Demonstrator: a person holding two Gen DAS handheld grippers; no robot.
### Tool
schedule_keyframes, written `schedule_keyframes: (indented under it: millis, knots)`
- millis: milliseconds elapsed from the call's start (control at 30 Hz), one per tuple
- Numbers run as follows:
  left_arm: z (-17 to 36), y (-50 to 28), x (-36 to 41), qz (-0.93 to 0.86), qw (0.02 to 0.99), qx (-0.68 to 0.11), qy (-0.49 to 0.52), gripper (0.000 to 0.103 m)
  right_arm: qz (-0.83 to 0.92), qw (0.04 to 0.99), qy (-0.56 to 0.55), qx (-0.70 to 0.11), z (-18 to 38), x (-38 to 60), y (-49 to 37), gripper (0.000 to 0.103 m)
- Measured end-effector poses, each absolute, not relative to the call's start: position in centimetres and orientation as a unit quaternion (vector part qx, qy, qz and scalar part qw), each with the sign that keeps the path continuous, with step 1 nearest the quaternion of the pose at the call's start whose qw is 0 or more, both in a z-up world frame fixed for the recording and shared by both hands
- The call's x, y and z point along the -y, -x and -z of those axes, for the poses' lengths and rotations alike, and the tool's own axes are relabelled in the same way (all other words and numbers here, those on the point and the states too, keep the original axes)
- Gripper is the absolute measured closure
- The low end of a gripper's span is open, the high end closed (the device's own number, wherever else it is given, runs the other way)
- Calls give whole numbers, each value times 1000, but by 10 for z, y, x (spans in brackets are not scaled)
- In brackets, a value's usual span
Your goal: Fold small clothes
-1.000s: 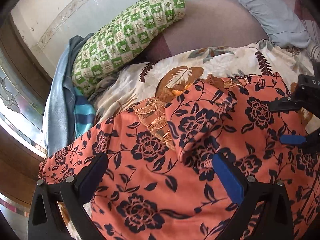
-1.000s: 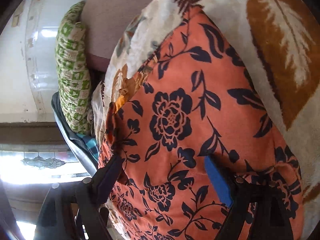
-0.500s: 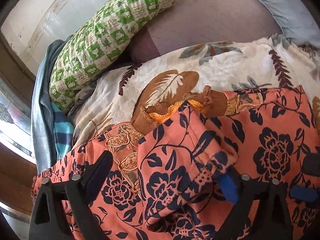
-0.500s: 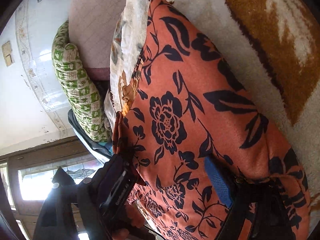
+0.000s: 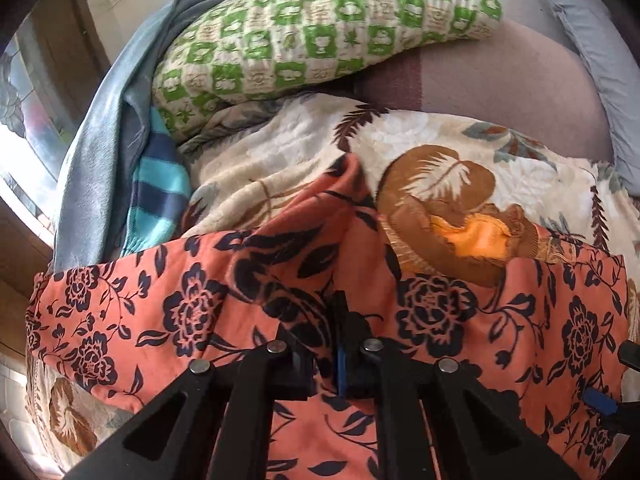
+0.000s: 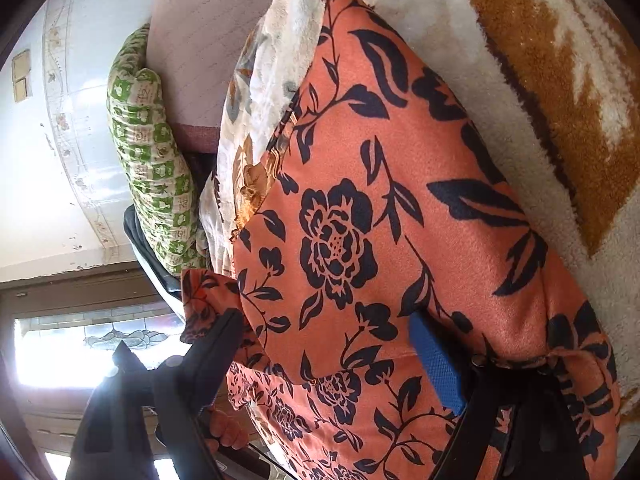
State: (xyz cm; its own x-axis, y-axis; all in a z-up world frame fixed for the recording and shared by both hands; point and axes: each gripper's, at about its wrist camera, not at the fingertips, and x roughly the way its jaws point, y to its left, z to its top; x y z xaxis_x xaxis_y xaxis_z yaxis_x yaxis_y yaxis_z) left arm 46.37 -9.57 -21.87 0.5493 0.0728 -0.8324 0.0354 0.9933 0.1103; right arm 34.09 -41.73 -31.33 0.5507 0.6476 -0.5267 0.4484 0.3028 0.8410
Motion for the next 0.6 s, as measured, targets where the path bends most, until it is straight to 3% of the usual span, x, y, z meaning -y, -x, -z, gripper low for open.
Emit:
schedule_keyframes:
  millis: [333, 400, 467, 600]
  knots:
    - [265, -432, 45, -22, 856, -517, -13, 88, -72, 668, -572, -472, 311, 414, -344, 16]
    - [262, -427, 37, -31, 862, -506, -17, 67, -74, 666, -573, -471, 311, 414, -344, 16]
    - [258, -424, 26, -52, 861, -505, -24, 55, -74, 665, -575, -471, 312, 415, -345, 16]
    - [244, -411, -11, -68, 866, -496, -6, 55, -69, 670, -569, -473, 311, 413, -346, 16]
